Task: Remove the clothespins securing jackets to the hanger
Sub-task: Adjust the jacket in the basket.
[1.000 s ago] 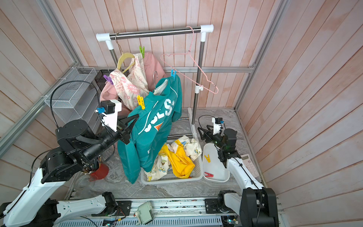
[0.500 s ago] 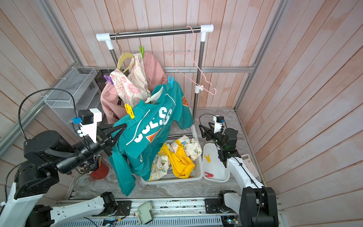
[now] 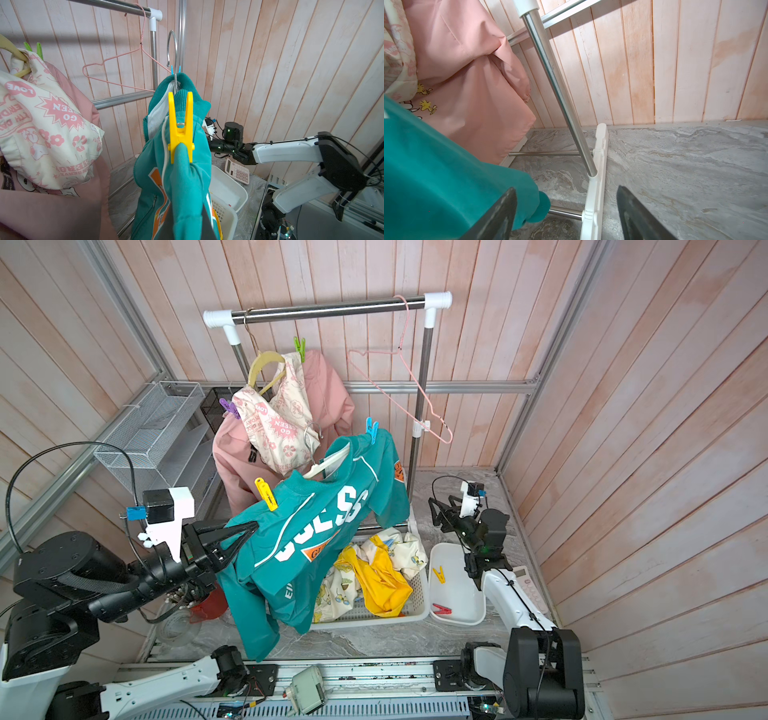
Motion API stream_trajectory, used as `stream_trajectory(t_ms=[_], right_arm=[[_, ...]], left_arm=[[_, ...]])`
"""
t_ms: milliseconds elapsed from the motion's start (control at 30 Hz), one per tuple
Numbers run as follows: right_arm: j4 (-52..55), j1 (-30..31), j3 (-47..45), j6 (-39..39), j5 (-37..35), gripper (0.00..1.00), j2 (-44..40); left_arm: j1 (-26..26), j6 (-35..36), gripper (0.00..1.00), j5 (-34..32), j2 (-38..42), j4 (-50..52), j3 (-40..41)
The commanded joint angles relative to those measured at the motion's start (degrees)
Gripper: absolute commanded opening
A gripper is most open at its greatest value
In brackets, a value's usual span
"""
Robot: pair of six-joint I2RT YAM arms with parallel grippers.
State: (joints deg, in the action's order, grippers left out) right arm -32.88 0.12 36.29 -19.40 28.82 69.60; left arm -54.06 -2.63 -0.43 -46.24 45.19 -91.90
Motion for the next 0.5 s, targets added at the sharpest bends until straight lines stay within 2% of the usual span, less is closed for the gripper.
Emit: stream_trajectory(t_ms=[0, 167, 300, 467], right_arm=[[-2.39, 0.22, 3.00, -3.38, 2.42, 0.76, 2.18], [-2.38, 1.17, 5.52, -3.79, 1.23, 0.76, 4.33], [-1.34, 2.47, 8.39, -4.69, 3.90, 0.74, 6.29], [7.48, 9.96, 12.98, 1.09, 2.89, 0.71, 9.86]], left_arm=[[-0.16, -0.52, 0.00, 3.41, 1.34, -7.54, -0.56], [-0.14, -0.86, 0.00, 3.03, 1.64, -6.89, -0.30], [-0.17, -0.89, 0.00, 1.84, 1.87, -7.27, 0.84], [-0.15, -0.25, 0.00, 3.26, 0.35, -9.97, 2.93]])
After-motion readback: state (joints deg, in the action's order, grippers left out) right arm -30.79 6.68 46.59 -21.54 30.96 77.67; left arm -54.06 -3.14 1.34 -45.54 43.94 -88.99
